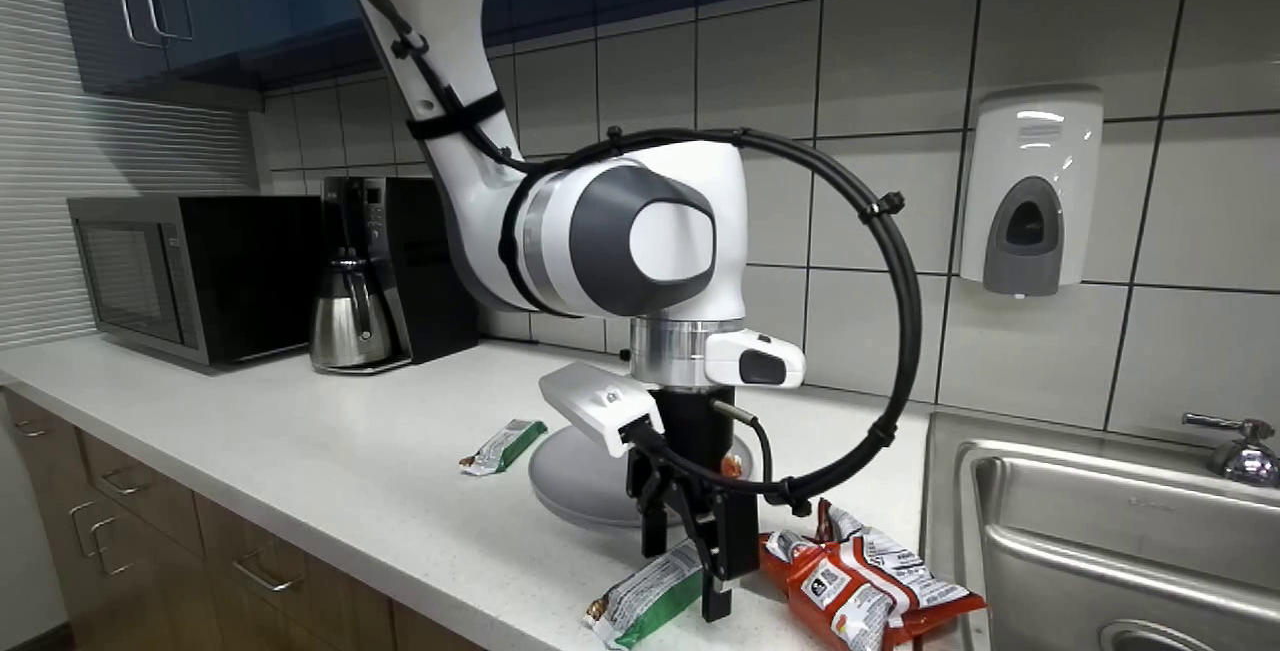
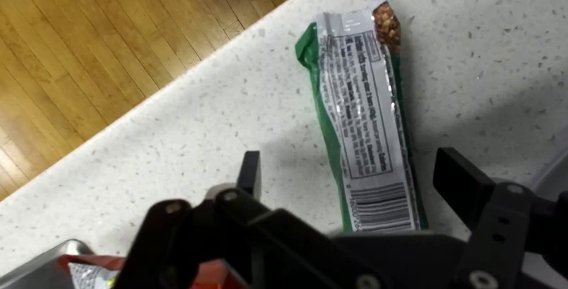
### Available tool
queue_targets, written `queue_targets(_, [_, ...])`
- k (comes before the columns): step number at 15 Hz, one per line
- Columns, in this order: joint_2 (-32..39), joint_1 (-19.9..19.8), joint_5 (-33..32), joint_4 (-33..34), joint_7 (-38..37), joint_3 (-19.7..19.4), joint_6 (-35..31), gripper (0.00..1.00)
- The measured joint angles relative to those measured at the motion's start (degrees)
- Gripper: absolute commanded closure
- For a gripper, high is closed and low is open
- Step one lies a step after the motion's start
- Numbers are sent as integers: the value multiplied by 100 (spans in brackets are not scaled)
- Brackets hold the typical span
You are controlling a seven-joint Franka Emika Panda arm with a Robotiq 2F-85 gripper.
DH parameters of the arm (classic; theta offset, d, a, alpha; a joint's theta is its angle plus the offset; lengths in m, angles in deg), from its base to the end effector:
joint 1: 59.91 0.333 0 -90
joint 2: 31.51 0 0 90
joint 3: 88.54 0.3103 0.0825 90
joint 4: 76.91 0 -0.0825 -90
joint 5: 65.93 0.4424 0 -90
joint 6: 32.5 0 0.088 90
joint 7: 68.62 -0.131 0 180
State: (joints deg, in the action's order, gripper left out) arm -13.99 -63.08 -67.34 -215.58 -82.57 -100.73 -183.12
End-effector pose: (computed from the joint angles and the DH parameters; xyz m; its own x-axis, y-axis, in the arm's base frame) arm 0.4821 -0.1427 0.0974 0.8818 -0.4661 -0.0714 -0.4593 -0.8833 0.0936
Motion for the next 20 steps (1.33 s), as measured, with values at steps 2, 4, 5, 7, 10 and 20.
queue_targets(2, [66, 0, 0, 34, 13, 10, -33, 42])
queue_targets(4, [106, -1, 1, 68, 23, 21, -59, 58])
queue_targets(5, [115, -1, 1, 84, 26, 28, -71, 66])
queue_targets(7, [115, 0, 1, 124, 32, 51, -74, 80])
queue_targets(10, [120, -1, 1, 161, 35, 55, -84, 85])
queue_targets(20, [71, 7, -7, 368, 147, 74, -178, 85])
